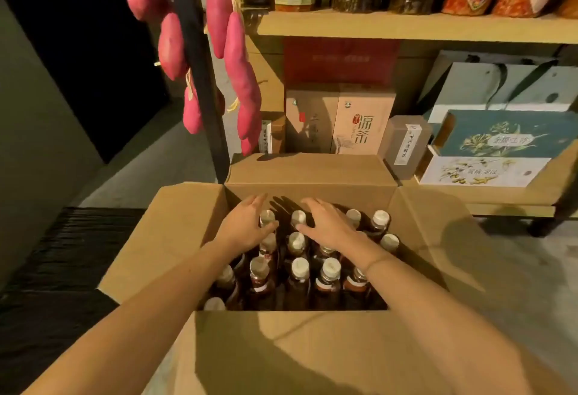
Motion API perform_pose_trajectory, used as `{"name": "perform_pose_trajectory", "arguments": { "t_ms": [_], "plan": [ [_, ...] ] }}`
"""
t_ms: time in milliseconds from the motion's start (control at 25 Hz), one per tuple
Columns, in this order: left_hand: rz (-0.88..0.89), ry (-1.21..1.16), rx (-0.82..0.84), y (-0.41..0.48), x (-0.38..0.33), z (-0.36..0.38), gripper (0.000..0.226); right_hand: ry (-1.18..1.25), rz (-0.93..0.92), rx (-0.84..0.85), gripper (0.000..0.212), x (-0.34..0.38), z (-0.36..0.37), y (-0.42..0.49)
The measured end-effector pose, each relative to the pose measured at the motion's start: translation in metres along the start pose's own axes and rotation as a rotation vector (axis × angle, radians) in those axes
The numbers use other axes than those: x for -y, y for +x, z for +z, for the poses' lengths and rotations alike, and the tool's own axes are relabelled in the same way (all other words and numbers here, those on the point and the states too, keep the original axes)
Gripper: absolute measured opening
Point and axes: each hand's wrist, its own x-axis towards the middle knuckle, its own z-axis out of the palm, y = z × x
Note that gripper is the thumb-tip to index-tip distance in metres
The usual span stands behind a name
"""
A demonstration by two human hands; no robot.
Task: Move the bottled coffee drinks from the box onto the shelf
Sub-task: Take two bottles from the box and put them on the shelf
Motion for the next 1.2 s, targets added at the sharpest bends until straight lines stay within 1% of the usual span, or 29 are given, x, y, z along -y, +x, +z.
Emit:
{"name": "perform_pose_trajectory", "arguments": {
  "t_ms": [80, 160, 320, 440, 520, 600, 640, 720, 800, 920, 1000, 1080, 1200],
  "plan": [
    [-0.032, -0.089, -0.056, 0.01, 0.007, 0.013, 0.068, 0.088, 0.035, -0.046, 0.057, -0.002, 0.012, 0.011],
    [-0.064, -0.146, -0.07, 0.013, 0.011, 0.027, 0.065, 0.168, 0.076, -0.058, 0.056, -0.004, 0.025, 0.018],
    [-0.19, -0.314, -0.03, 0.033, 0.018, 0.042, 0.065, 0.3, 0.2, -0.036, 0.057, -0.014, 0.039, 0.041],
    [-0.297, -0.441, 0.012, 0.046, 0.015, 0.051, 0.055, 0.415, 0.263, -0.022, 0.056, -0.022, 0.048, 0.051],
    [-0.363, -0.516, 0.024, 0.053, 0.016, 0.055, 0.048, 0.425, 0.273, 0.0, 0.051, -0.024, 0.052, 0.059],
    [-0.439, -0.621, 0.015, 0.057, 0.02, 0.059, 0.045, 0.439, 0.276, 0.042, 0.045, -0.028, 0.054, 0.068],
    [-0.475, -0.675, 0.027, 0.057, 0.022, 0.06, 0.048, 0.448, 0.276, 0.083, 0.043, -0.031, 0.053, 0.072],
    [-0.522, -0.784, 0.069, 0.059, 0.025, 0.064, 0.055, 0.482, 0.272, 0.172, 0.045, -0.039, 0.054, 0.08],
    [-0.526, -0.864, 0.125, 0.06, 0.028, 0.065, 0.056, 0.501, 0.258, 0.249, 0.048, -0.045, 0.055, 0.086],
    [-0.514, -0.9, 0.193, 0.065, 0.029, 0.063, 0.054, 0.5, 0.228, 0.32, 0.048, -0.051, 0.052, 0.091],
    [-0.495, -0.855, 0.235, 0.067, 0.029, 0.061, 0.055, 0.477, 0.208, 0.338, 0.047, -0.054, 0.053, 0.092],
    [-0.47, -0.792, 0.275, 0.069, 0.029, 0.06, 0.059, 0.458, 0.212, 0.329, 0.045, -0.054, 0.058, 0.093],
    [-0.446, -0.716, 0.287, 0.07, 0.031, 0.061, 0.063, 0.43, 0.239, 0.285, 0.038, -0.052, 0.065, 0.093]
  ]
}}
